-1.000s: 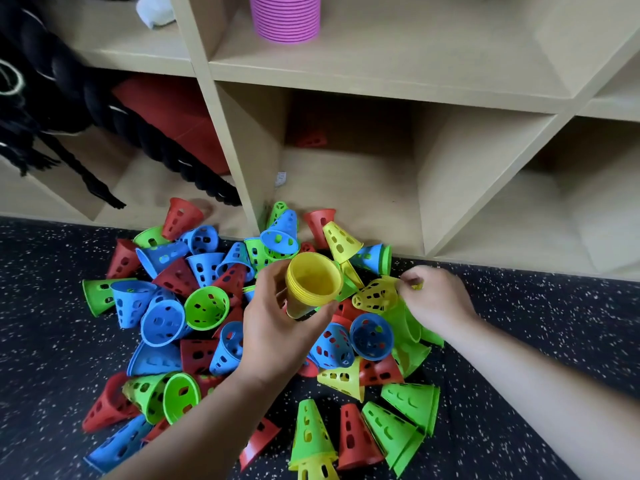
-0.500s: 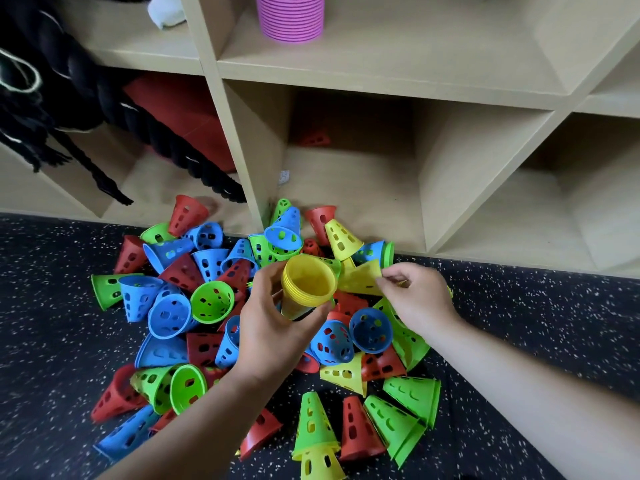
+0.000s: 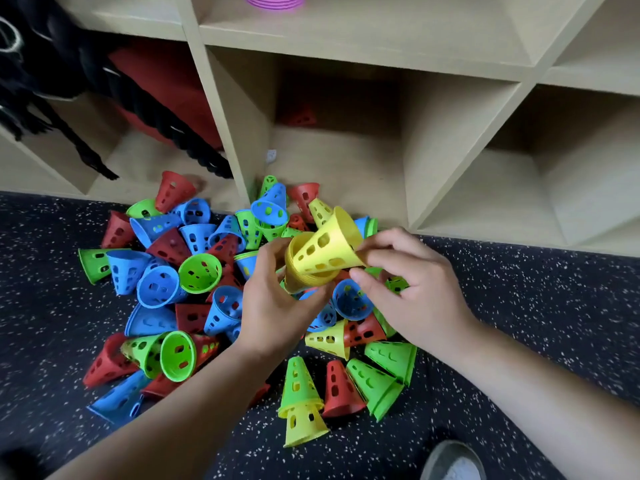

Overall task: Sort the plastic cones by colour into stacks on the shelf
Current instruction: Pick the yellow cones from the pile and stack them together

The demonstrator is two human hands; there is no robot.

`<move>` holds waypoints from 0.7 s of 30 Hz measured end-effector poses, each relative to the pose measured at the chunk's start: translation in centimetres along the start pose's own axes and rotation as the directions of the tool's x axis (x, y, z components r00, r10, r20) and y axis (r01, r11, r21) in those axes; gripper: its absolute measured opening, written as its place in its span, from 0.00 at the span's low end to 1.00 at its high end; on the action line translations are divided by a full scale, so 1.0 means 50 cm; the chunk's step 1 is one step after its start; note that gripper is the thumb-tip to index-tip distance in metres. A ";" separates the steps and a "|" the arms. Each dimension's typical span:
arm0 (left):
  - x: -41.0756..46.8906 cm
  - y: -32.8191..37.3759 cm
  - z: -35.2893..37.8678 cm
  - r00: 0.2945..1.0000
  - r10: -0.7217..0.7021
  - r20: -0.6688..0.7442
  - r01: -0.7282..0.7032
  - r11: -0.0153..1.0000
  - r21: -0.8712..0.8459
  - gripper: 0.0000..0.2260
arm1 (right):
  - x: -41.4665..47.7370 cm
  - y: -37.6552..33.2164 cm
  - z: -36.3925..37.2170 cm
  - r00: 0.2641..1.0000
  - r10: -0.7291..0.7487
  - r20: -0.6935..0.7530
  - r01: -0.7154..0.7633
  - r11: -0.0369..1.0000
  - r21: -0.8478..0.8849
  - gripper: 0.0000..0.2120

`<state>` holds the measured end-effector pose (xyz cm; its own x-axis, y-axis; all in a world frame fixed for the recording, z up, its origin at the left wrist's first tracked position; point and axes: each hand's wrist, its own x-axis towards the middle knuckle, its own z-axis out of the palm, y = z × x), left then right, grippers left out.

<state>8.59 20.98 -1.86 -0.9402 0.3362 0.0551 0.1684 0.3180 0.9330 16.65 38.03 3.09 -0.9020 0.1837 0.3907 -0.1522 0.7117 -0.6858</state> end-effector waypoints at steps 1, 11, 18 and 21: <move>-0.005 0.002 0.002 1.000 0.007 0.007 -0.007 1.000 0.005 0.30 | -0.004 0.004 -0.003 1.000 -0.005 0.009 0.005 1.000 -0.012 0.03; -0.021 0.014 0.018 0.998 0.050 0.036 -0.051 0.998 0.038 0.31 | -0.020 0.002 -0.035 0.944 -0.155 0.290 0.235 0.935 -0.265 0.16; -0.016 0.008 0.025 1.000 -0.007 0.026 0.005 0.999 0.047 0.33 | -0.033 0.163 -0.042 0.907 0.409 -0.102 -0.422 0.877 -0.229 0.11; -0.015 0.002 0.024 0.999 -0.023 0.030 0.021 0.998 0.066 0.33 | -0.028 0.257 -0.049 0.784 0.619 -0.030 -0.552 0.675 -0.489 0.21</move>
<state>9.64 21.82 -2.24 -0.9347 0.3547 0.0227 0.1674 0.3831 0.9084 16.96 48.57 -4.76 -0.7896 0.6055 -0.0996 0.5929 0.7108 -0.3785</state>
